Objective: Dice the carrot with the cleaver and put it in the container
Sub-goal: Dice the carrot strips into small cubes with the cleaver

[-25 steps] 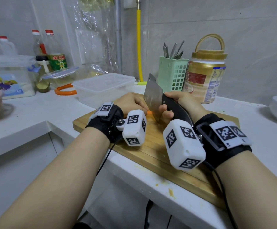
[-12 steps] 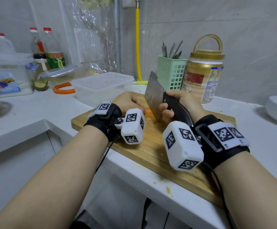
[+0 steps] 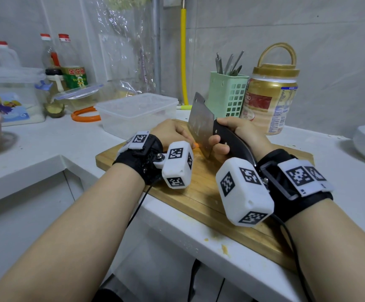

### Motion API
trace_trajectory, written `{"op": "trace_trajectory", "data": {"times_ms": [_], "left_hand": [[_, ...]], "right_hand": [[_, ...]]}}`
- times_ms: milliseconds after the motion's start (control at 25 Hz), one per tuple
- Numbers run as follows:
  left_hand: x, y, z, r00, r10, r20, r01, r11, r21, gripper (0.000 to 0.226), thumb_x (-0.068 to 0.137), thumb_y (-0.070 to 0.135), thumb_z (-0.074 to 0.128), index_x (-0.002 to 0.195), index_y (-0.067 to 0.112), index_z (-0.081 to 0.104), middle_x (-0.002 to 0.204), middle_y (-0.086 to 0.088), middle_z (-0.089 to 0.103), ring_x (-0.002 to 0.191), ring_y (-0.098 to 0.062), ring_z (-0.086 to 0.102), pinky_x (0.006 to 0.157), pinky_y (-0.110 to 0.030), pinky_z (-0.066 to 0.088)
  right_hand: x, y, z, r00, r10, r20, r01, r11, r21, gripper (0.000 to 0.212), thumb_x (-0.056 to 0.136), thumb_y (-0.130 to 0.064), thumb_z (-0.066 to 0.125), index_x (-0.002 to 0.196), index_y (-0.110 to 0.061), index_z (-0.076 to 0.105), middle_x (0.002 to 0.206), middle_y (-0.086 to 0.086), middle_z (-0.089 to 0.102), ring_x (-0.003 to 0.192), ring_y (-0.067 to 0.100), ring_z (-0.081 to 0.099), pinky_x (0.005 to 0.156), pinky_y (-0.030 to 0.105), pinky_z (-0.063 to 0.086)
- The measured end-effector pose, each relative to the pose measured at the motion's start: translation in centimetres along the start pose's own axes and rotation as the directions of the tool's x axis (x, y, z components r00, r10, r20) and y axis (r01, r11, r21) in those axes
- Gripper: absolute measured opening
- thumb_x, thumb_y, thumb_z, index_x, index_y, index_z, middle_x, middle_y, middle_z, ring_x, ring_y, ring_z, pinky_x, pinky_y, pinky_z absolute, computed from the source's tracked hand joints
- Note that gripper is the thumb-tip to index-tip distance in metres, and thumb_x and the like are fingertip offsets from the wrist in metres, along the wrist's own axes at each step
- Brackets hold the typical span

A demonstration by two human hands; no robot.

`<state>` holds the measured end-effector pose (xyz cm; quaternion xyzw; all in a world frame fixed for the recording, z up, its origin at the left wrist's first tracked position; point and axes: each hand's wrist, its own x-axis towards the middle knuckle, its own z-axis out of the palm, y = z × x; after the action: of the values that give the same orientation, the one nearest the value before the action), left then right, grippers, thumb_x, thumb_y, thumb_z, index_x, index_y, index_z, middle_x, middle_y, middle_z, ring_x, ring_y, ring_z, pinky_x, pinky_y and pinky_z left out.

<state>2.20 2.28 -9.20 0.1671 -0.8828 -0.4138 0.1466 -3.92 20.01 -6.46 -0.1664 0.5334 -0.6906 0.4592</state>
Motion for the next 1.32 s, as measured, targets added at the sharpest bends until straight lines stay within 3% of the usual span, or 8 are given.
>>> {"op": "trace_trajectory", "data": {"times_ms": [160, 320, 480, 680, 840, 1040, 1160, 1320], "left_hand": [[0.0, -0.1, 0.0, 1.0, -0.003, 0.006, 0.003, 1.0, -0.012, 0.017, 0.079, 0.01, 0.077, 0.066, 0.02, 0.072, 0.057, 0.016, 0.066, 0.061, 0.006, 0.06, 0.069, -0.019, 0.049], [-0.1, 0.0, 0.0, 1.0, -0.003, 0.008, 0.004, 0.999, -0.041, 0.018, 0.08, 0.006, 0.075, 0.066, 0.017, 0.072, 0.062, 0.013, 0.068, 0.075, -0.007, 0.063, 0.086, -0.033, 0.053], [-0.1, -0.2, 0.0, 1.0, 0.001, 0.017, 0.0, 0.996, -0.093, 0.007, 0.081, 0.0, 0.071, 0.075, 0.004, 0.073, 0.093, -0.01, 0.075, 0.096, -0.022, 0.069, 0.095, -0.039, 0.052], [-0.4, 0.2, 0.1, 0.999, 0.012, 0.034, -0.01, 0.998, -0.068, 0.016, 0.082, -0.002, 0.07, 0.069, 0.009, 0.069, 0.06, 0.013, 0.068, 0.064, 0.004, 0.062, 0.067, -0.013, 0.05], [-0.1, -0.1, 0.0, 0.999, 0.004, 0.045, 0.001, 0.995, -0.096, 0.009, 0.082, 0.0, 0.071, 0.074, 0.004, 0.071, 0.089, -0.009, 0.074, 0.085, -0.01, 0.068, 0.082, -0.025, 0.053], [-0.2, 0.2, 0.1, 1.0, -0.003, 0.026, 0.004, 0.999, -0.037, 0.006, 0.082, -0.001, 0.07, 0.078, 0.003, 0.071, 0.073, 0.005, 0.072, 0.07, 0.002, 0.064, 0.066, -0.011, 0.051], [0.1, 0.3, 0.1, 1.0, -0.029, 0.002, 0.029, 0.999, 0.021, 0.009, 0.082, 0.008, 0.074, 0.088, 0.003, 0.073, 0.08, 0.0, 0.071, 0.078, -0.005, 0.063, 0.069, -0.012, 0.049], [0.2, 0.3, 0.1, 0.998, -0.06, -0.026, 0.061, 0.997, 0.05, 0.015, 0.08, 0.014, 0.077, 0.092, 0.006, 0.073, 0.076, 0.005, 0.066, 0.07, -0.002, 0.057, 0.05, -0.003, 0.041]], "right_hand": [[0.2, 0.0, 0.3, 0.999, -0.012, -0.029, 0.011, 0.999, -0.036, 0.021, 0.097, -0.027, 0.046, 0.106, -0.008, 0.041, 0.059, 0.006, 0.044, 0.031, 0.015, 0.039, 0.034, 0.014, 0.033], [0.5, -0.1, 0.4, 0.999, -0.015, -0.05, 0.01, 0.996, -0.093, 0.023, 0.097, -0.028, 0.047, 0.108, -0.008, 0.044, 0.059, 0.007, 0.046, 0.031, 0.015, 0.04, 0.033, 0.015, 0.034], [0.5, 0.1, 1.1, 0.996, -0.043, -0.077, 0.037, 0.996, -0.08, 0.021, 0.098, -0.024, 0.047, 0.109, -0.006, 0.043, 0.062, 0.009, 0.044, 0.029, 0.014, 0.042, 0.033, 0.013, 0.033], [0.8, -0.2, 0.9, 0.996, -0.02, -0.091, 0.012, 0.995, -0.095, 0.024, 0.098, -0.026, 0.048, 0.11, -0.006, 0.043, 0.063, 0.009, 0.045, 0.03, 0.015, 0.042, 0.034, 0.015, 0.035], [0.9, 0.1, 1.1, 0.996, -0.04, -0.08, 0.035, 0.998, -0.058, 0.021, 0.099, -0.023, 0.047, 0.11, -0.006, 0.04, 0.066, 0.009, 0.042, 0.028, 0.014, 0.043, 0.033, 0.014, 0.033], [1.1, 0.2, 0.4, 0.997, -0.048, -0.059, 0.045, 0.998, -0.052, 0.022, 0.098, -0.025, 0.046, 0.11, -0.006, 0.042, 0.061, 0.009, 0.045, 0.03, 0.016, 0.04, 0.034, 0.014, 0.034], [1.2, 0.3, -0.1, 0.997, -0.049, -0.057, 0.049, 0.999, -0.005, 0.023, 0.098, -0.025, 0.046, 0.11, -0.006, 0.043, 0.059, 0.009, 0.047, 0.031, 0.016, 0.04, 0.034, 0.015, 0.035], [1.1, 0.3, -0.2, 0.994, -0.096, -0.051, 0.094, 0.995, -0.035, 0.022, 0.097, -0.024, 0.047, 0.104, -0.004, 0.042, 0.06, 0.009, 0.047, 0.032, 0.017, 0.04, 0.034, 0.017, 0.034]]}}
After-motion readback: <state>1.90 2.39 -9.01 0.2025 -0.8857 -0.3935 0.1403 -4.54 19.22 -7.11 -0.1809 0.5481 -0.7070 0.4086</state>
